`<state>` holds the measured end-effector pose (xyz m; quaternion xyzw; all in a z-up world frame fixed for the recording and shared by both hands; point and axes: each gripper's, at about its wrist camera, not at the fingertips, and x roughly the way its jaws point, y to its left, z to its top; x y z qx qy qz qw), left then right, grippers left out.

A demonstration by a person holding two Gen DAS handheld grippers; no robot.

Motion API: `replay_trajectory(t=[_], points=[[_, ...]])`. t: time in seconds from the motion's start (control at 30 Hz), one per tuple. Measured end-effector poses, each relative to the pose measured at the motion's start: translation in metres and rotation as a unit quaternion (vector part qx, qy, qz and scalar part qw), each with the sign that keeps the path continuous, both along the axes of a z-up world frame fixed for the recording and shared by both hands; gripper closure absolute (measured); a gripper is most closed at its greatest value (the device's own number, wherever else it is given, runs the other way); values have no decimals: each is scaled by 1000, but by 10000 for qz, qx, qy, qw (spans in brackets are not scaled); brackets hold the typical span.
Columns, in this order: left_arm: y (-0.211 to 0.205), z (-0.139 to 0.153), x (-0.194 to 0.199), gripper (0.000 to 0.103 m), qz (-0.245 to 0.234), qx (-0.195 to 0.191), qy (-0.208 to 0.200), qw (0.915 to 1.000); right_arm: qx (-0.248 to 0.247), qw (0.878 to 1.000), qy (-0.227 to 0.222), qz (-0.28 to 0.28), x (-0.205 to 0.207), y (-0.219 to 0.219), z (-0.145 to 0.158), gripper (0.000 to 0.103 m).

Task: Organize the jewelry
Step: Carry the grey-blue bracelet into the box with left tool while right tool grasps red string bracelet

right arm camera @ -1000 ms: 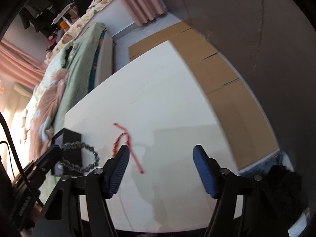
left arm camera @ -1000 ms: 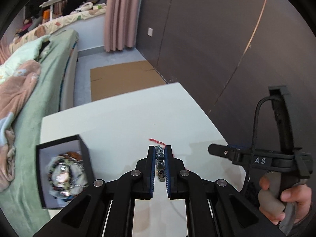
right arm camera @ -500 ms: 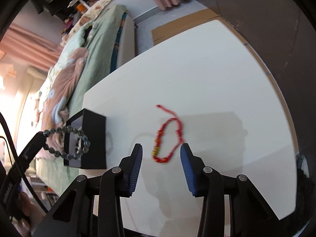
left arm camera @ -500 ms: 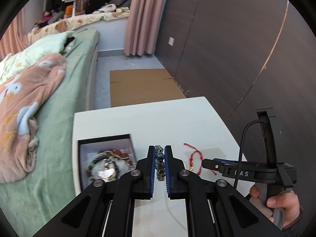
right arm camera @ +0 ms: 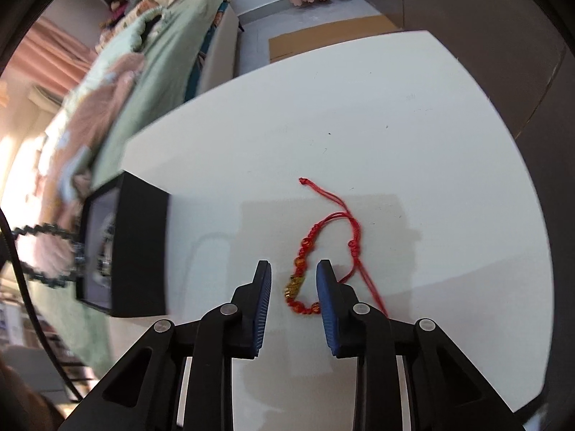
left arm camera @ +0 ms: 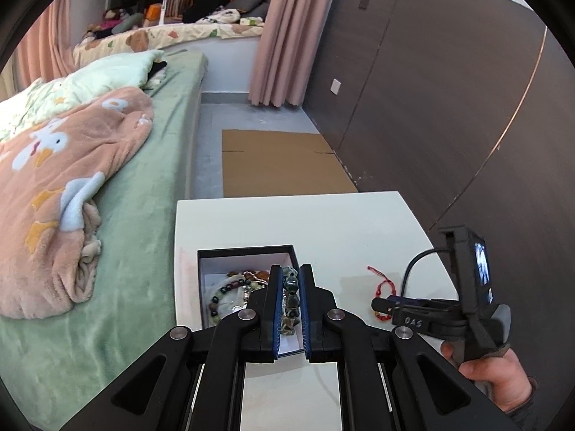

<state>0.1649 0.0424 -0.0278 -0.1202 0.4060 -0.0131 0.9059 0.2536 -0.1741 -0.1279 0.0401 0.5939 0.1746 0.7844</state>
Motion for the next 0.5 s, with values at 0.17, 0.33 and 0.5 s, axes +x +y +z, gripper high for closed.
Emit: replay_trajectory(t=[0.17,0.33,0.5], points=[[6,-5,5,94,125,20,66,9999,-802,9956,-406,256,-8,23,0,75],[16,-26,14,93,258,-140,496,9983,-1112,9906,-664,449,-15,31,4,94],[24,-39,10,92,359,-323,647,9967,-496,9918,-1070,501,-21,24,30,94]])
